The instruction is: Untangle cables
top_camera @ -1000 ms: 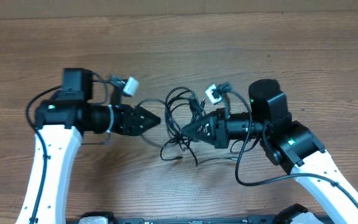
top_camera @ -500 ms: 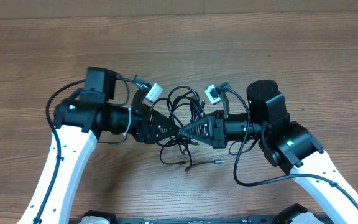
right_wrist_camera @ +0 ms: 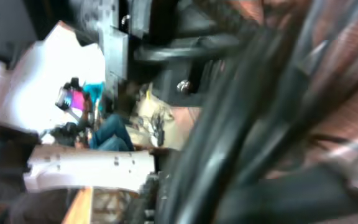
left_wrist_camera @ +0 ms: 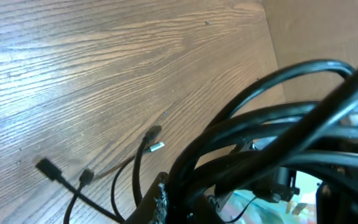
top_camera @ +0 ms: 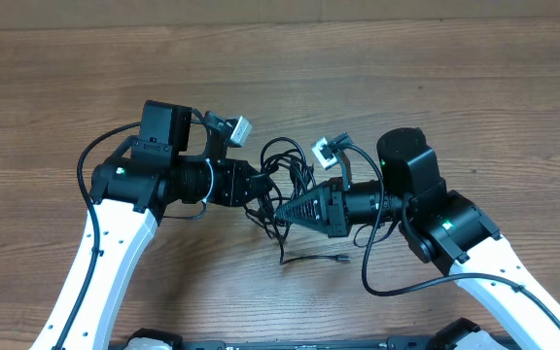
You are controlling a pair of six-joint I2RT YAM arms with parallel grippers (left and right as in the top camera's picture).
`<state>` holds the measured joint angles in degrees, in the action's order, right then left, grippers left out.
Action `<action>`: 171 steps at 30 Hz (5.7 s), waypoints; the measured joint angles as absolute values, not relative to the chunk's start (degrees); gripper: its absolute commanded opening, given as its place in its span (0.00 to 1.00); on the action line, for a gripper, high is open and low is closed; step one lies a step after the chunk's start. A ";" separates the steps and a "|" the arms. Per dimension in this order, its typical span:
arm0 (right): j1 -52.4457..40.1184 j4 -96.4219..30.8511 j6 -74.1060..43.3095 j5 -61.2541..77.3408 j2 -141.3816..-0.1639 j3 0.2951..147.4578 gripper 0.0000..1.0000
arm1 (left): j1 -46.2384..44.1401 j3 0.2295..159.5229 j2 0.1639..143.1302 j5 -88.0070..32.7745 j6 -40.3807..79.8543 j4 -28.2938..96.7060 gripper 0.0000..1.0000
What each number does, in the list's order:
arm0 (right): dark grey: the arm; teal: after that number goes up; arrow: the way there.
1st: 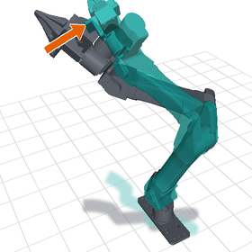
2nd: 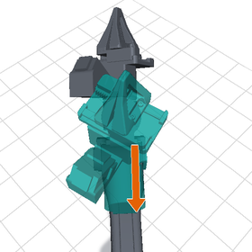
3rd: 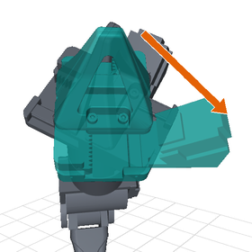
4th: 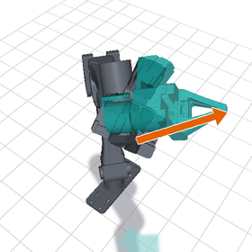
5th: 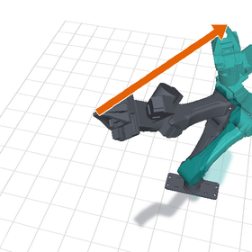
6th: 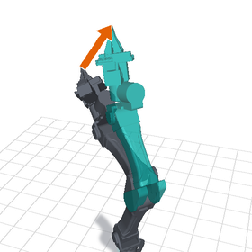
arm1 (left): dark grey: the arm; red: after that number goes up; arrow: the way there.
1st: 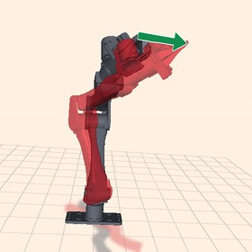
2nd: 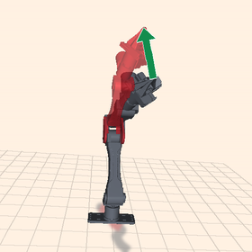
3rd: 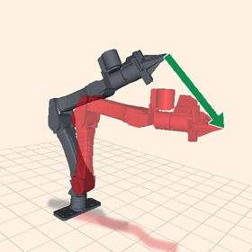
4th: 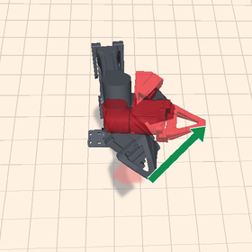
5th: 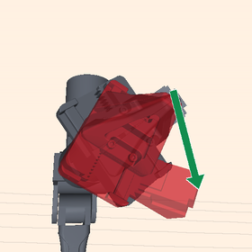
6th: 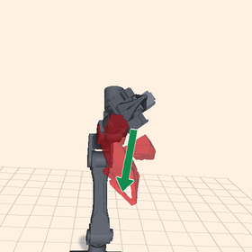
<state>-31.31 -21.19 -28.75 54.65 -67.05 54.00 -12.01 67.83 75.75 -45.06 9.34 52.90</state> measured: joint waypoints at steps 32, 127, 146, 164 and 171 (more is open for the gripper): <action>-33.04 -41.85 -28.64 35.75 -66.78 53.98 1.00 | -2.24 67.51 75.81 -36.56 11.49 58.50 0.04; -33.04 -41.93 -28.67 35.73 -66.78 53.98 1.00 | -2.24 78.11 75.90 -32.16 11.44 66.19 0.04; -33.04 -41.63 -28.67 35.73 -66.78 53.98 1.00 | -4.99 77.38 75.90 -30.52 17.08 67.53 0.04; -33.04 -41.56 -28.67 35.70 -66.78 53.98 1.00 | -8.19 71.57 75.90 -20.71 26.85 67.07 0.04; -33.04 -41.58 -28.67 35.73 -66.78 53.98 1.00 | -8.75 65.28 75.90 -18.74 41.28 66.19 0.04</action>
